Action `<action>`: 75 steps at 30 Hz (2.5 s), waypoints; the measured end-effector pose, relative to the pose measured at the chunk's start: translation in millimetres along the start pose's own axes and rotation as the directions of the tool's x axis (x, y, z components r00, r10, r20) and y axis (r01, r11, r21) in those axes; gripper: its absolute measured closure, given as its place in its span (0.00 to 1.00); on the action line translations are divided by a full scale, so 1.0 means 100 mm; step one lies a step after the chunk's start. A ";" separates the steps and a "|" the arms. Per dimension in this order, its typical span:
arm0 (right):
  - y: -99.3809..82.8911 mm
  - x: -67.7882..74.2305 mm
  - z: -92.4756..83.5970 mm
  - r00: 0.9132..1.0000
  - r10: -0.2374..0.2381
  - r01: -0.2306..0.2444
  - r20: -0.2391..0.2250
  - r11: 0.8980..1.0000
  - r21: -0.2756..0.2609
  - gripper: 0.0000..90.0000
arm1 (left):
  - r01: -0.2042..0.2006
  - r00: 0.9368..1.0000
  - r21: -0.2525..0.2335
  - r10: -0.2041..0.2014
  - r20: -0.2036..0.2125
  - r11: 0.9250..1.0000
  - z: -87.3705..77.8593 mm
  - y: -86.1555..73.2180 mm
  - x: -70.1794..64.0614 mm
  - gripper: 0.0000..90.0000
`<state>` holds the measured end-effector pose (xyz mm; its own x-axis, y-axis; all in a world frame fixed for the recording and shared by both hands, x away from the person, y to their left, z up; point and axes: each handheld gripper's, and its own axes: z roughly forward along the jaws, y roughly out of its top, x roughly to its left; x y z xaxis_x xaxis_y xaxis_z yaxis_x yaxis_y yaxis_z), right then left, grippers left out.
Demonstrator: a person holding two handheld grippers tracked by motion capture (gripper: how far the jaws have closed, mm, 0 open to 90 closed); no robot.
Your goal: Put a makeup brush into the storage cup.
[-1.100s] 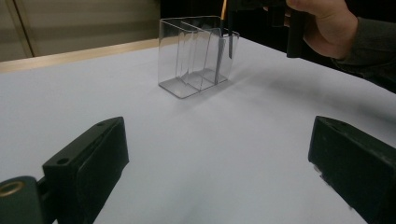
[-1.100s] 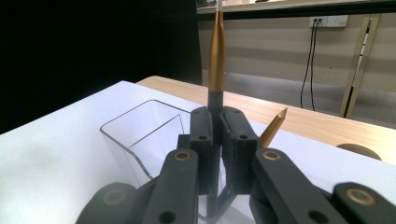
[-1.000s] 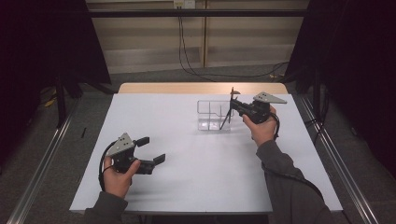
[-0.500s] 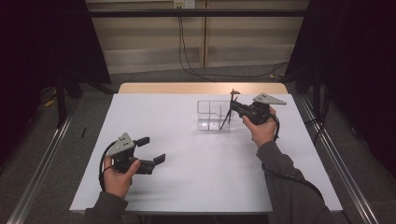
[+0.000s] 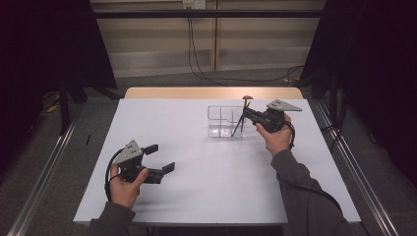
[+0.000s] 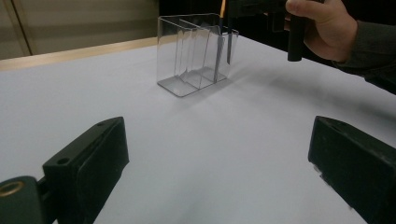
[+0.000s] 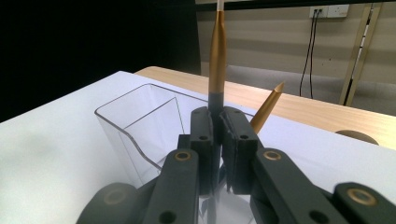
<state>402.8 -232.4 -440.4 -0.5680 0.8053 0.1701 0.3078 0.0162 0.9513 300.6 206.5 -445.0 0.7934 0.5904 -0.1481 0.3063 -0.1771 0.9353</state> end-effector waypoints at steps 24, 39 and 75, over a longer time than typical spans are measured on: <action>-0.04 -0.01 -0.01 1.000 0.000 0.000 0.004 1.000 0.014 0.93 | 0.001 1.000 -0.009 -0.001 0.024 1.000 0.00 0.00 0.01 0.05; -0.07 -0.01 -0.02 1.000 0.008 -0.008 0.006 1.000 0.026 0.93 | 0.004 1.000 -0.001 -0.004 0.000 1.000 0.00 0.00 -0.01 0.05; -0.01 0.03 -0.10 0.999 -0.023 0.023 0.036 1.000 0.006 0.61 | -0.014 1.000 0.006 0.014 -0.007 1.000 -0.01 0.01 -0.01 0.05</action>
<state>393.1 -236.6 -438.3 -0.5472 0.8254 0.1388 0.2991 0.0380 0.9534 299.4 206.4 -443.6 0.7939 0.5934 -0.1330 0.2989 -0.1902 0.9352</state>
